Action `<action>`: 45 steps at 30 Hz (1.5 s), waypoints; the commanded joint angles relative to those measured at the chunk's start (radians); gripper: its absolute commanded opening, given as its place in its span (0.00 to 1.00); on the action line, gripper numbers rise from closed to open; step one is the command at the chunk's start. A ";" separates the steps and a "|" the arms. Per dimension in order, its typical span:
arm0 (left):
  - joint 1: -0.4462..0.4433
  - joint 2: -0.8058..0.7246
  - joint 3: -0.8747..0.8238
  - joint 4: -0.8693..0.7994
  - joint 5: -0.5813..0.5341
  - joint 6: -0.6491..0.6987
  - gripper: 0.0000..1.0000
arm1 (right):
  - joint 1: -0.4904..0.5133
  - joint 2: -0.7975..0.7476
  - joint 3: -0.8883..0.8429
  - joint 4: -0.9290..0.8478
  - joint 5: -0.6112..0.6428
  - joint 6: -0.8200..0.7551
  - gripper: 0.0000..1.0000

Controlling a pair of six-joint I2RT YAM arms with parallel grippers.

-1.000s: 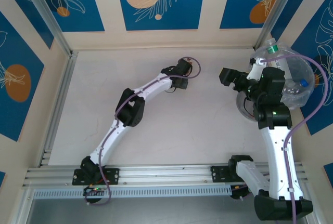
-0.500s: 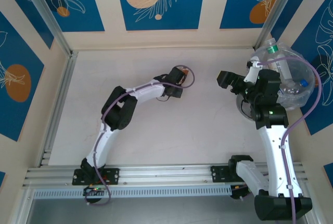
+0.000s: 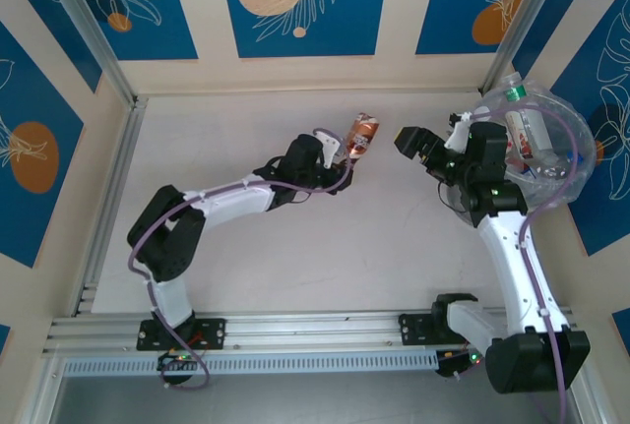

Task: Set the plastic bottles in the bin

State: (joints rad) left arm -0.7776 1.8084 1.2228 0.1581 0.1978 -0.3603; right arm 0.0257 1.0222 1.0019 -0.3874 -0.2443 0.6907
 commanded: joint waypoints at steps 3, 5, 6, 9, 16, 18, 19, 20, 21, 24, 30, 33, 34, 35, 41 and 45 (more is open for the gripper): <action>-0.023 -0.060 -0.019 0.160 0.199 -0.002 0.00 | 0.015 0.067 0.069 0.022 -0.153 0.023 0.99; -0.028 -0.064 -0.008 0.166 0.225 0.001 0.00 | 0.024 0.095 0.091 0.027 -0.182 0.017 0.99; -0.029 -0.062 -0.001 0.163 0.237 0.006 0.00 | 0.028 0.103 0.093 0.037 -0.180 0.017 0.99; -0.032 -0.058 0.008 0.174 0.275 0.011 0.00 | 0.038 0.117 0.087 0.072 -0.130 0.021 0.99; -0.039 -0.069 0.016 0.204 0.344 0.006 0.00 | 0.070 0.183 0.111 0.107 -0.116 -0.002 0.99; -0.040 -0.070 0.024 0.194 0.349 0.009 0.00 | 0.079 0.193 0.113 0.108 -0.111 -0.009 1.00; -0.040 -0.070 0.028 0.190 0.351 0.010 0.00 | 0.082 0.194 0.112 0.110 -0.106 -0.011 0.95; -0.041 -0.070 0.031 0.186 0.353 0.009 0.00 | 0.086 0.194 0.110 0.111 -0.103 -0.014 0.91; -0.040 -0.070 0.034 0.184 0.359 0.010 0.00 | 0.088 0.192 0.109 0.113 -0.102 -0.020 0.87; -0.040 -0.067 0.046 0.170 0.368 0.002 0.00 | 0.091 0.180 0.103 0.119 -0.108 -0.051 0.78; -0.040 -0.075 0.057 0.166 0.395 -0.006 0.07 | 0.092 0.134 0.083 0.120 -0.090 -0.105 0.57; -0.041 -0.081 0.062 0.160 0.410 -0.004 0.11 | 0.089 0.116 0.074 0.122 -0.086 -0.115 0.52; -0.040 -0.081 0.066 0.152 0.417 -0.001 0.14 | 0.089 0.110 0.071 0.123 -0.081 -0.115 0.52; -0.040 -0.082 0.069 0.144 0.424 0.002 0.17 | 0.087 0.104 0.069 0.125 -0.076 -0.114 0.50; -0.040 -0.092 0.059 0.162 0.435 -0.007 0.33 | 0.072 0.058 0.046 0.170 -0.067 -0.088 0.43; -0.040 -0.107 0.048 0.178 0.451 -0.011 0.60 | 0.063 0.040 0.044 0.175 -0.056 -0.079 0.41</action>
State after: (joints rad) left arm -0.8101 1.7481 1.2598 0.3134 0.5957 -0.3660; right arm 0.1017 1.0946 1.0531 -0.2607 -0.3096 0.6197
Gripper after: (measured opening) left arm 0.558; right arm 0.518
